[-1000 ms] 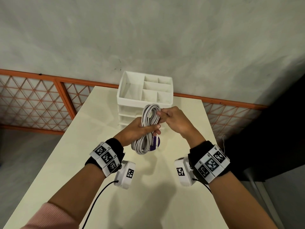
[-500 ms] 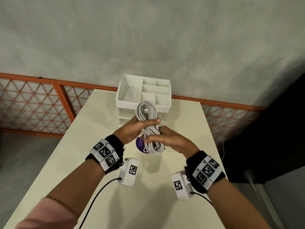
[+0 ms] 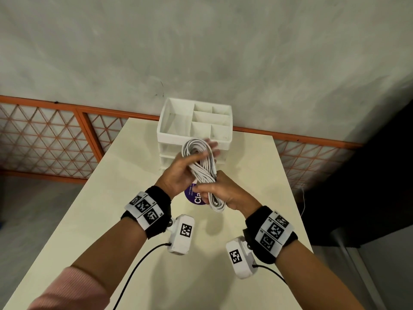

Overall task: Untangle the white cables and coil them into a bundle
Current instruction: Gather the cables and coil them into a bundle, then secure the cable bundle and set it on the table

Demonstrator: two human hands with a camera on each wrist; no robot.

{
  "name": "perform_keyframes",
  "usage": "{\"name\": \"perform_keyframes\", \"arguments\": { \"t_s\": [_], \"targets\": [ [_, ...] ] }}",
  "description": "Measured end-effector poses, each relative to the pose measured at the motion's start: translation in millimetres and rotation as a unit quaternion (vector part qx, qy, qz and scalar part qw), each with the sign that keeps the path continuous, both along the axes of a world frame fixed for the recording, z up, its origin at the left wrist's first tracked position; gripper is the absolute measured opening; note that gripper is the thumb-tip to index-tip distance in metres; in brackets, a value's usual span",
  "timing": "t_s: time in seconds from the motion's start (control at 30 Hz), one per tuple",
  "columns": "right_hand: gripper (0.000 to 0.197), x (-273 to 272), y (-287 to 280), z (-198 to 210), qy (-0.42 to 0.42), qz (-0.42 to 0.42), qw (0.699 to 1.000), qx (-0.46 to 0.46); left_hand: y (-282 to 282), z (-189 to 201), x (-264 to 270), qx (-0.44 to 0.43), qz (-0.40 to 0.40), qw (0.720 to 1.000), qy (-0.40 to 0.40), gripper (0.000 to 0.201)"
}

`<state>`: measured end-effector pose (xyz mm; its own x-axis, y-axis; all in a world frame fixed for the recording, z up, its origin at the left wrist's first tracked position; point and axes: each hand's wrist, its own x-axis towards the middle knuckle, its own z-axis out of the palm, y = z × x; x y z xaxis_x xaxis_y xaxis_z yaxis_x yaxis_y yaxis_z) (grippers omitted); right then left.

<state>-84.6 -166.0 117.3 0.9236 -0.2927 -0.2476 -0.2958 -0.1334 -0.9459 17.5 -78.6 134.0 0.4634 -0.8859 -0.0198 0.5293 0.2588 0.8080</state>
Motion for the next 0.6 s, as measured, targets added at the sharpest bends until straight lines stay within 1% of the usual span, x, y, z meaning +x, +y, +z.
{"name": "perform_keyframes", "arguments": {
  "t_s": [0.03, 0.07, 0.13, 0.17, 0.33, 0.4, 0.47, 0.53, 0.6],
  "targets": [
    [0.017, -2.4, -0.1, -3.2, 0.009, 0.011, 1.0, -0.002, 0.0, 0.0, 4.7, -0.021, 0.018, 0.999, 0.029, 0.041],
    [0.016, -4.6, 0.3, -6.5, 0.014, 0.018, 1.0, 0.003, 0.6, 1.1, 8.4, -0.022, 0.027, 0.999, 0.038, 0.036],
    [0.015, -8.5, 1.6, -11.8, 0.021, 0.022, 0.999, 0.009, -0.2, 0.7, 9.8, 0.005, 0.034, 0.999, 0.017, 0.026],
    [0.015, -8.9, 3.3, -13.8, 0.023, 0.022, 0.999, 0.002, -1.3, -0.1, 8.8, 0.02, 0.042, 0.999, 0.007, 0.024],
    [0.022, -9.8, 6.5, -24.4, 0.022, 0.004, 0.996, -0.082, -9.9, -5.6, -0.5, 0.07, 0.137, 0.988, 0.012, 0.042],
    [0.024, -9.5, 8.2, -26.5, 0.014, -0.002, 0.995, -0.095, -12.7, -7.1, -4.0, 0.077, 0.165, 0.983, -0.012, 0.048],
    [0.02, -9.6, 13.1, -27.7, 0.005, -0.008, 0.994, -0.109, -15.6, -8.7, -5.9, 0.085, 0.184, 0.979, -0.03, 0.052],
    [0.018, -10.0, 17.8, -31.7, -0.007, -0.009, 0.99, -0.141, -17.3, -11.2, -3.8, 0.099, 0.198, 0.975, -0.015, 0.054],
    [0.022, -9.7, 19.1, -36.2, -0.004, 0.003, 0.975, -0.221, -16.7, -17.5, 0.3, 0.121, 0.205, 0.971, 0.017, 0.054]
  ]
}}
